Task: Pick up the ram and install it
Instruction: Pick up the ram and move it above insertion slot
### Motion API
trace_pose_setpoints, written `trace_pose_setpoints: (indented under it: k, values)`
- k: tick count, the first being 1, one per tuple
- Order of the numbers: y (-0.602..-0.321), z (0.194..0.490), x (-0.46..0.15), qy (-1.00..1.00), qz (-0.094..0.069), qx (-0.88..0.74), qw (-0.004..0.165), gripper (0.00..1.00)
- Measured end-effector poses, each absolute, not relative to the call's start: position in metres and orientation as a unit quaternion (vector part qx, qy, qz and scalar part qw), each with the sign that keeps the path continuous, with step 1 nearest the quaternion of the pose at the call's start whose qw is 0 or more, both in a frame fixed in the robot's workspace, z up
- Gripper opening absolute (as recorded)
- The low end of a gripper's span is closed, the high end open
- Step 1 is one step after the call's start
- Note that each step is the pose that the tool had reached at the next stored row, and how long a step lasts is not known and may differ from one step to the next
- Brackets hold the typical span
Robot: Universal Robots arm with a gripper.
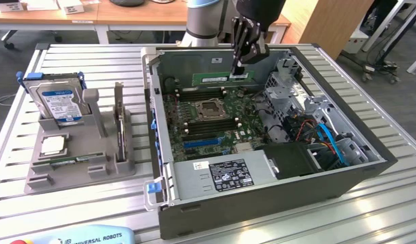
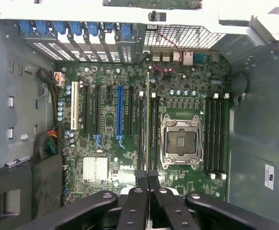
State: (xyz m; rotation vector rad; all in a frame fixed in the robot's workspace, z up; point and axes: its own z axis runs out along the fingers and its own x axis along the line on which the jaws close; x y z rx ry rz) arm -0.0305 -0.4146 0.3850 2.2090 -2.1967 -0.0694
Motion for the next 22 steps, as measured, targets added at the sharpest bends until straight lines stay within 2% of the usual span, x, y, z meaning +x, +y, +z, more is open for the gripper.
trace_pose_setpoints:
  k: [22]
  values:
    - [-0.4135, 0.3793, -0.0306, -0.705, -0.025, 0.709, 0.010, 0.11]
